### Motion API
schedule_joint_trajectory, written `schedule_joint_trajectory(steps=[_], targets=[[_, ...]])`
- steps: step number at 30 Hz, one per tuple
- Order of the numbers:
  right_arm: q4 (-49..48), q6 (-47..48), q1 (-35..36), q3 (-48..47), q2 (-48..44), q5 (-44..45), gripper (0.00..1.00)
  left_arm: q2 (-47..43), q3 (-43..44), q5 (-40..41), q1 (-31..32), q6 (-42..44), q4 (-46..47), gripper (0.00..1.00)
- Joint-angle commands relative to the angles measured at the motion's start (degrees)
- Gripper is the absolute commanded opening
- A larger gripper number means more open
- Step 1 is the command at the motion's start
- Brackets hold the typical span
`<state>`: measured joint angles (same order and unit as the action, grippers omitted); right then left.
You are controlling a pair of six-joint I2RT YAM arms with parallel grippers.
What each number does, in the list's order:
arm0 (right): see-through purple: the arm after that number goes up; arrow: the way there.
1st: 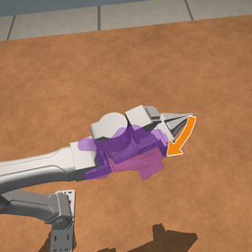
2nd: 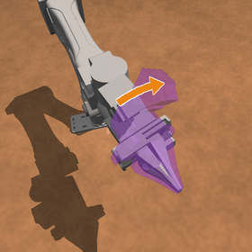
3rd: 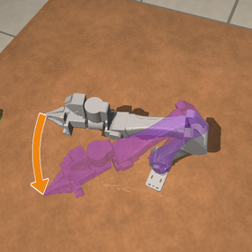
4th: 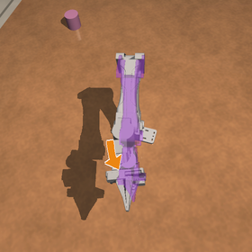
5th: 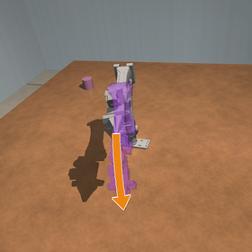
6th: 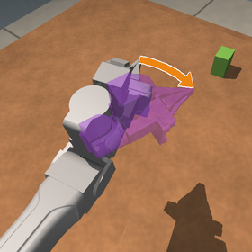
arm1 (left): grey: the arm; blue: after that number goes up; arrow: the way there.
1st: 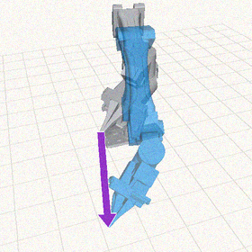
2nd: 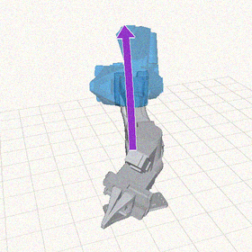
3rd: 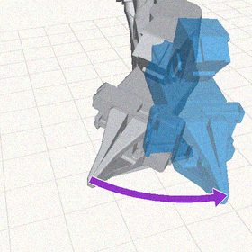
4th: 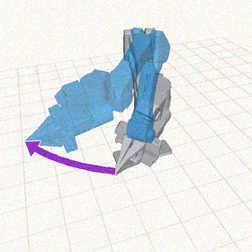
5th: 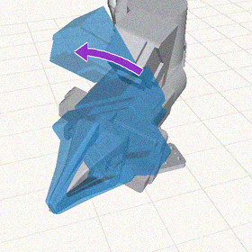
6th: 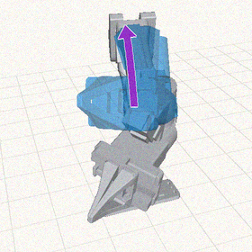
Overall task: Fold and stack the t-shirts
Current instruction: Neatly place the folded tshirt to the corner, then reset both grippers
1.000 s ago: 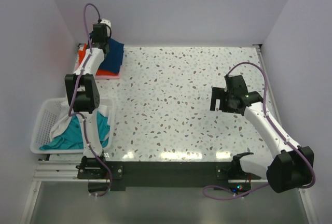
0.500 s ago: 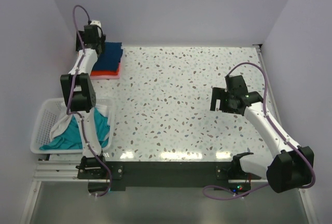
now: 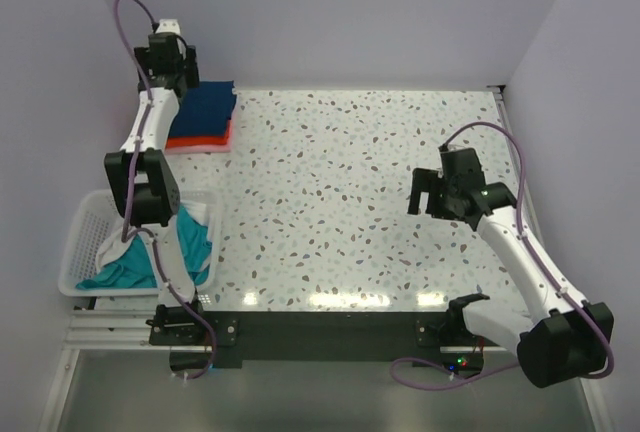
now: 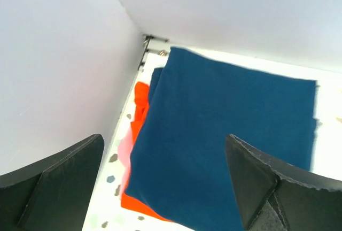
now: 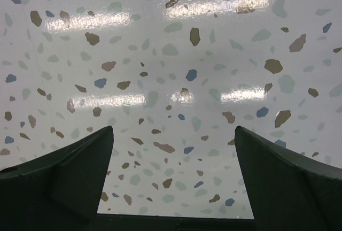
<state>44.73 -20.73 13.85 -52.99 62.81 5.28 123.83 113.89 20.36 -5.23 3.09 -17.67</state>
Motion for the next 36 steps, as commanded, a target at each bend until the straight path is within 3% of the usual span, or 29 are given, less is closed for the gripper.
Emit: schedule_joint_trajectory(steps=[1, 9, 15, 20, 23, 27, 36], targets=[[0.44, 0.25, -0.05, 0.08, -2.07, 0.79, 0.99, -6.4, 0.99, -4.44, -0.39, -7.3, -2.1, 1.0], [-0.96, 1.31, -0.05, 0.34, -3.57, -2.46, 0.99, -11.41, 1.26, -12.78, -0.3, -17.5, -6.32, 1.0], [-2.36, 1.92, -0.13, 0.52, -3.83, -4.84, 0.99, -18.09, -7.88, -13.95, 2.24, -23.13, -5.44, 1.0], [-4.82, 1.48, -0.14, 1.66, -4.97, -5.19, 0.99, -28.63, -21.84, -4.38, 11.64, -23.48, -2.99, 1.0], [-7.28, 0.87, -0.05, 3.06, -6.2, -7.47, 0.99, -35.81, -31.51, -4.45, 14.81, -27.76, -2.37, 1.0], [-9.66, 0.43, -0.05, 4.65, -7.08, -9.23, 0.99, -44.8, -42.32, 1.42, 19.64, -32.44, -2.89, 1.0], [-14.49, -0.53, -0.05, 8.87, -9.98, -9.59, 0.99, -58.96, -61.48, 1.44, 30.63, -39.74, -3.42, 1.0]])
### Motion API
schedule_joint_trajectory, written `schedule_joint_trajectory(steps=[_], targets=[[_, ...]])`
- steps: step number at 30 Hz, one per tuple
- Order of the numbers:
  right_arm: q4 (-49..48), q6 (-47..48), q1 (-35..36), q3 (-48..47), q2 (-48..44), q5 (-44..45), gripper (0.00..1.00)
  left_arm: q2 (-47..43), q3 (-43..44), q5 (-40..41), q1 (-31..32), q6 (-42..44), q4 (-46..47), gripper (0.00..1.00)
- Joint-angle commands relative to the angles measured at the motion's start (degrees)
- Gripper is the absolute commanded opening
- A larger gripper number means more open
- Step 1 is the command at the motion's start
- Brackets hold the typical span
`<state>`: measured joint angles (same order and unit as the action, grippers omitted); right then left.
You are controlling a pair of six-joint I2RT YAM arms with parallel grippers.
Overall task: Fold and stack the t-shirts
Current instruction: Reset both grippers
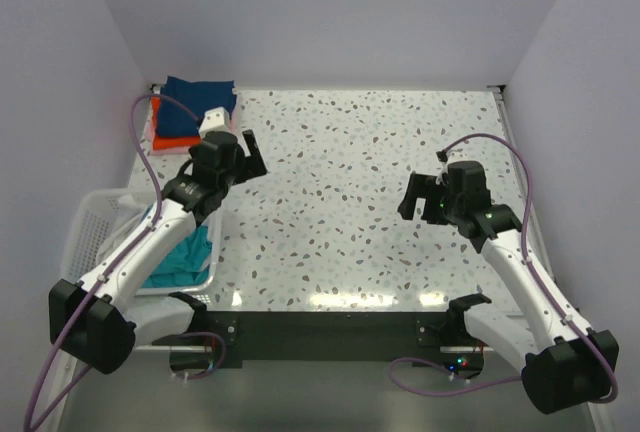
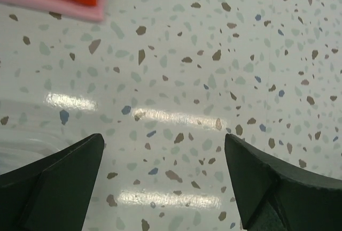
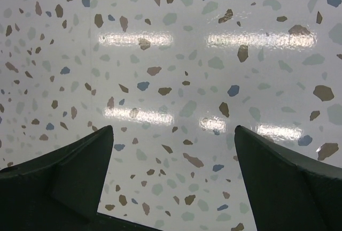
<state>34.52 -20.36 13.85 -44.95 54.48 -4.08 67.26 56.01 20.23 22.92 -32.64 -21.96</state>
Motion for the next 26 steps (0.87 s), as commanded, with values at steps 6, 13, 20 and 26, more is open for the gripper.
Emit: schedule_joint_trajectory(steps=[6, 13, 20, 26], targets=[[-6.48, -2.58, -0.05, 3.72, -3.32, 1.17, 0.99, -6.79, -11.51, 4.12, 8.36, -8.92, -3.8, 1.0], [-7.98, -3.37, -0.05, 7.06, -7.45, 2.23, 0.99, -11.71, -19.7, 2.62, 11.36, -13.06, -3.88, 1.0], [-7.8, -4.16, -0.05, 10.49, -11.23, 3.9, 0.99, -14.09, -21.91, 3.33, 11.54, -14.29, -5.12, 1.0], [-8.16, -4.6, -0.05, 11.38, -13.08, 3.9, 0.99, -15.5, -22.35, 4.29, 11.71, -14.29, -5.2, 1.0]])
